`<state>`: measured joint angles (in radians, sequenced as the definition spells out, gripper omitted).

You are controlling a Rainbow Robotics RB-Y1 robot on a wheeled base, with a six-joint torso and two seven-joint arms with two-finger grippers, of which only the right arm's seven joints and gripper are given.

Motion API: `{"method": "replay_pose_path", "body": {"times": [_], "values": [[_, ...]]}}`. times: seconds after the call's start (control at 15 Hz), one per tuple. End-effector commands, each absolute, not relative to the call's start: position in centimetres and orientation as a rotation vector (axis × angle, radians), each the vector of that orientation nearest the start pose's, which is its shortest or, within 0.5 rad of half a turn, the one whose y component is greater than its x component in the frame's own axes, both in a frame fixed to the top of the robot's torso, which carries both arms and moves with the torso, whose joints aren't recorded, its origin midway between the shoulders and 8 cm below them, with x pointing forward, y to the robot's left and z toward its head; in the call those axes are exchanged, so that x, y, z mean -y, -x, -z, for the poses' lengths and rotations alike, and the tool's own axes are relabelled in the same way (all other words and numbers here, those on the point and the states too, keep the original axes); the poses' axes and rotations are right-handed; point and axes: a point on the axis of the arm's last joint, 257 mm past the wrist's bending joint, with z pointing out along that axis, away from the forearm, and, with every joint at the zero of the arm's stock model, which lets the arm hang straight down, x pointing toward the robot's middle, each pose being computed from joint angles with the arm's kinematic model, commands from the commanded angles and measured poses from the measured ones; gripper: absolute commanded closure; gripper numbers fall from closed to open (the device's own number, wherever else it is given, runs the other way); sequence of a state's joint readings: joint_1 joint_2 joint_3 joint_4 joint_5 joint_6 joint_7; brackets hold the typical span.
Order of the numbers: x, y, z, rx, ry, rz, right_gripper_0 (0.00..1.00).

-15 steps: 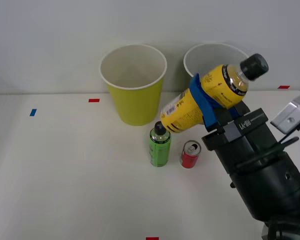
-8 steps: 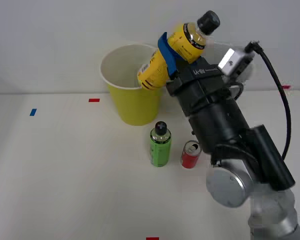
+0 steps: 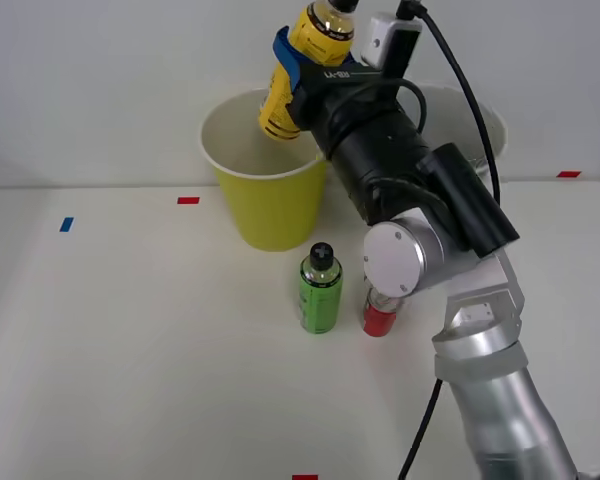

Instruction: Put cans in the gray bin, plastic bottles in the light green bin

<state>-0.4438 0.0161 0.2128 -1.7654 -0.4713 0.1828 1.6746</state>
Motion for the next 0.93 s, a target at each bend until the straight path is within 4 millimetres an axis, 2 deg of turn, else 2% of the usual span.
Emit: {"method": "replay_pose_path", "body": {"times": [0.07, 0.13, 0.27, 0.93], "values": [[-0.7, -57.7, -6.3, -1.179, 0.175, -0.588, 1.0], [-0.6, -58.7, -6.3, -1.187, 0.179, -0.57, 1.0], [-0.6, -59.2, -6.4, -1.19, 0.185, -0.556, 1.0], [-1.7, -59.0, -6.0, -1.207, 0.216, -0.557, 1.0]]}}
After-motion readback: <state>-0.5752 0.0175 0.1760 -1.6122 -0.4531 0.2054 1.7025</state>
